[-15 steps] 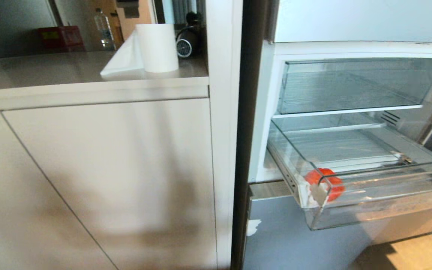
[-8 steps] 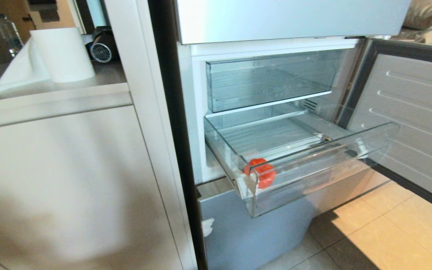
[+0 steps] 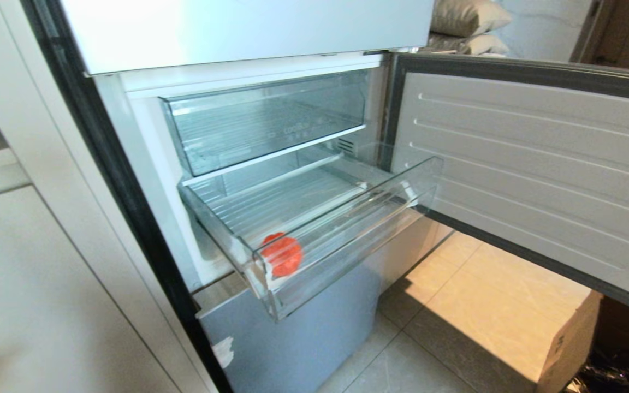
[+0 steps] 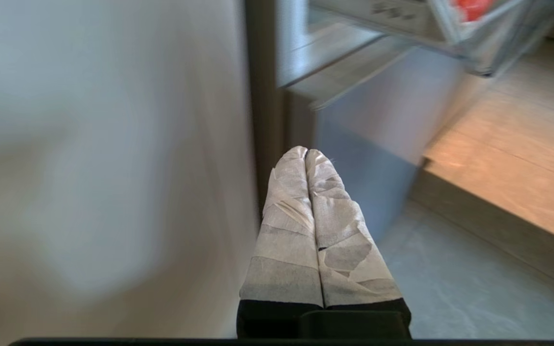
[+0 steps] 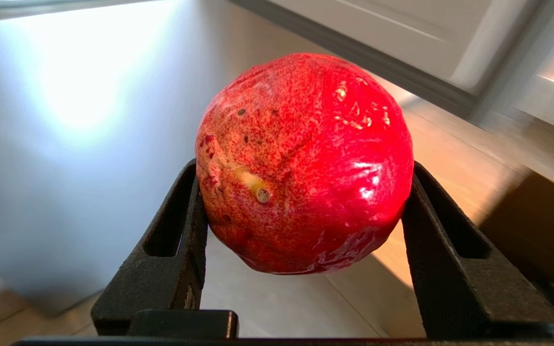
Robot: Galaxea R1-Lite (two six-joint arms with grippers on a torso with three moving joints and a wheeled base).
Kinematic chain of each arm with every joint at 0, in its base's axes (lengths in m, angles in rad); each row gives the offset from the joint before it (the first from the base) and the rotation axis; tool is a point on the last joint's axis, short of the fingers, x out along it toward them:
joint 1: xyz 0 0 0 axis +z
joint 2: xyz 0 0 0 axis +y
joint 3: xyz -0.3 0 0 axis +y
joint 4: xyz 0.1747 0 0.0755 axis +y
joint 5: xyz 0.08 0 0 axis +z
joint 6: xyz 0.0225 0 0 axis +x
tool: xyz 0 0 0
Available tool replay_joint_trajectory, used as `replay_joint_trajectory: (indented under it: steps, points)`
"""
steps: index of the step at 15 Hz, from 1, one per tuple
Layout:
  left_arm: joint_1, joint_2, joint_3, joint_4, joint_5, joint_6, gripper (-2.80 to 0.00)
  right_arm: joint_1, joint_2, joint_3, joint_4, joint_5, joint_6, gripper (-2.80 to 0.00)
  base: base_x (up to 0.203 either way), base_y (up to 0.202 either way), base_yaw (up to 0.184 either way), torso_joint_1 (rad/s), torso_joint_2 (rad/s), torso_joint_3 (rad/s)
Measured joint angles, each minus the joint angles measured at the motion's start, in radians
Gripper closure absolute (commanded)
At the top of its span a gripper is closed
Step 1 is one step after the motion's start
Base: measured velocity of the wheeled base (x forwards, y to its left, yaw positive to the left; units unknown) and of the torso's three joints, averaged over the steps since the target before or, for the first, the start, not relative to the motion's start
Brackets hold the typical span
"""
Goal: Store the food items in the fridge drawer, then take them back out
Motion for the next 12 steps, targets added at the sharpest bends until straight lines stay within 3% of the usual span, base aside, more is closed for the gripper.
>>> replay_joint_trajectory:
  steps: [4,7,9,12]
  points:
    - [0.0,0.0,0.0,0.0,0.0,0.0,0.0,-0.004,0.026,-0.021,0.008,-0.015,0.003,0.0,0.0,0.001,-0.049,0.001,0.0,0.001]
    - [0.0,0.0,0.0,0.0,0.0,0.0,0.0,-0.046,0.19,-0.128,0.001,-0.101,0.118,0.0,0.0,0.0,0.0,0.0,0.0,0.0]
    - [0.0,0.0,0.0,0.0,0.0,0.0,0.0,-0.18,0.344,-0.21,-0.003,-0.103,0.221,0.0,0.0,0.0,0.0,0.0,0.0,0.0]
    - [0.001,0.0,0.0,0.0,0.0,0.0,0.0,-0.507,0.555,-0.305,-0.064,-0.022,0.292,0.0,0.0,0.0,0.0,0.0,0.0,0.0]
